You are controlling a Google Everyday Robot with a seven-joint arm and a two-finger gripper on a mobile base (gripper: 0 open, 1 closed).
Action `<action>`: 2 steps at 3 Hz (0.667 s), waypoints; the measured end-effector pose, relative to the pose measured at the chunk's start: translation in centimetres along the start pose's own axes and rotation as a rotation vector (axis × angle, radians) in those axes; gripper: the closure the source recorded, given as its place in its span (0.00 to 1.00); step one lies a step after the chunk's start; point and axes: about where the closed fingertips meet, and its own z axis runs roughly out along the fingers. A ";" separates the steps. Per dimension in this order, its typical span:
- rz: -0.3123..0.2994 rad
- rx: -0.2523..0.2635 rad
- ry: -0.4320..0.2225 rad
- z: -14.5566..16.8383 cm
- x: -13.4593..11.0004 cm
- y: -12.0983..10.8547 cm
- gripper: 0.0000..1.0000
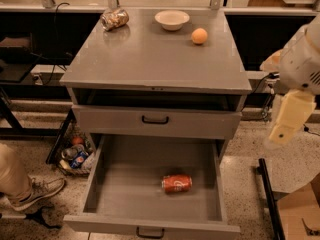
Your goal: Pick coke can from middle drawer and place on counter
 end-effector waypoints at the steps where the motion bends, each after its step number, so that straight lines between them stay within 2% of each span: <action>1: -0.011 -0.054 -0.058 6.6 0.2 1.9 0.00; 2: 0.024 -0.140 -0.146 14.3 -0.9 5.0 0.00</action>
Offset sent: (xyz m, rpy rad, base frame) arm -0.0135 0.0762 -0.2236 0.3046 0.1833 0.0479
